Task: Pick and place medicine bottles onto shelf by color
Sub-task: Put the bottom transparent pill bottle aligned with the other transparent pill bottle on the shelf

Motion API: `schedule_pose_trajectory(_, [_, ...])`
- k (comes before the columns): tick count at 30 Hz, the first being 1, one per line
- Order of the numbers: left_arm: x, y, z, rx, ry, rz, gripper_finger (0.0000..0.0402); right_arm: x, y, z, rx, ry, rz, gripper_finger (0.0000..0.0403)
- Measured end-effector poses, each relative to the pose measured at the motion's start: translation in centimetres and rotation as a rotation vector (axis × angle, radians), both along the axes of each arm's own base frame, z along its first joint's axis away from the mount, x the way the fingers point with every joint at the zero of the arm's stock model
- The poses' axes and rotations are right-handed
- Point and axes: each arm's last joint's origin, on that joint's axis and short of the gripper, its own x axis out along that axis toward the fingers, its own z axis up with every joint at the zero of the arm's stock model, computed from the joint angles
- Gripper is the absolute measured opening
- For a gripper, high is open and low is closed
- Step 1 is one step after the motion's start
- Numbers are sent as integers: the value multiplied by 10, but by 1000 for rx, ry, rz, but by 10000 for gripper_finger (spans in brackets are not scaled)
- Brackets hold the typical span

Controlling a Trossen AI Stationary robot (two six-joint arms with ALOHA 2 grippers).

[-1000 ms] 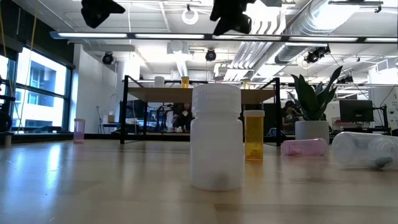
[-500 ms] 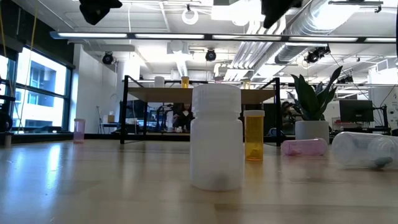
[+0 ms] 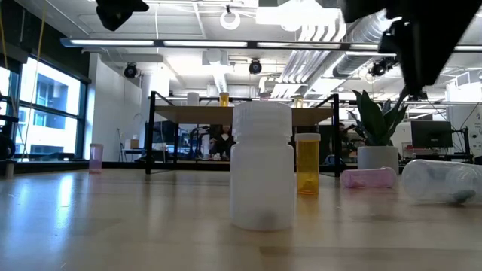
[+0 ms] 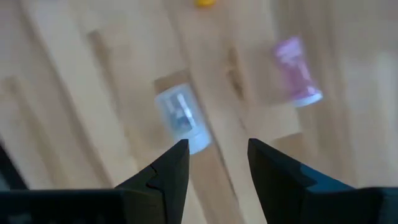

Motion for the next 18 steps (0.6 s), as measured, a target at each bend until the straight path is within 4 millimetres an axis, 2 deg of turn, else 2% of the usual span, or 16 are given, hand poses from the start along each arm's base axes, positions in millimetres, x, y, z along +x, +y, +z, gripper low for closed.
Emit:
schedule_pose_trajectory(6, [0, 0, 0, -32, -4, 29, 197, -7, 5, 1, 133, -210, 120, 140])
schedule_pose_trajectory(9, [0, 1, 0, -54, -6, 54, 197, -2, 7, 0, 165, -317, 158, 140])
schedule_pose_trajectory(15, [0, 1, 0, -59, -7, 58, 197, 13, 3, -5, 188, -392, 128, 140])
schedule_pose_trajectory(18, [0, 1, 0, -58, -6, 58, 197, 21, 4, -7, 185, -439, 185, 140])
